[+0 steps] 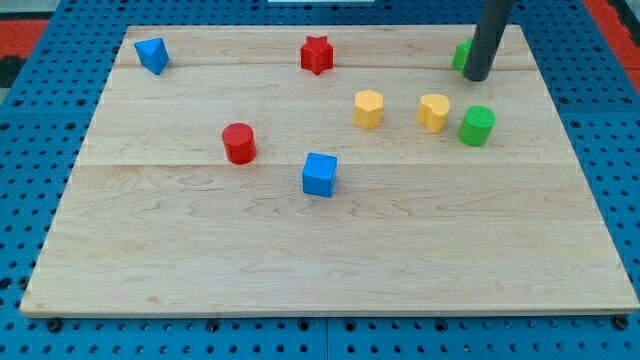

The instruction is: Move yellow heart to yellow hexagon

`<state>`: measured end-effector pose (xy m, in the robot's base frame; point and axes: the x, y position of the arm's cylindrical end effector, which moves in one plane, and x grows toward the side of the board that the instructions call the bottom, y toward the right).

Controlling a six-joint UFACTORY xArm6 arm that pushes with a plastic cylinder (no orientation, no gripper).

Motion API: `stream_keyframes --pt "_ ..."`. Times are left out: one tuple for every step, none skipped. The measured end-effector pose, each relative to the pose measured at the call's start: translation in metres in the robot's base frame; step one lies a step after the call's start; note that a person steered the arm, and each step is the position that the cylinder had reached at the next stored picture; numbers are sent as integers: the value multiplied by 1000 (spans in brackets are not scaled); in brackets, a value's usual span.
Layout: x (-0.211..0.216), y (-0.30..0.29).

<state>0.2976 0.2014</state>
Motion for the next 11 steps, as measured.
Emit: stream_keyframes --pt "0 0" --pt "0 0" --pt "17 0" --pt "57 4" --pt "62 -4" --pt "57 -35" --pt "54 -40" --pt "78 -41" --pt "89 -58" --pt "89 -88" --pt "91 -105"
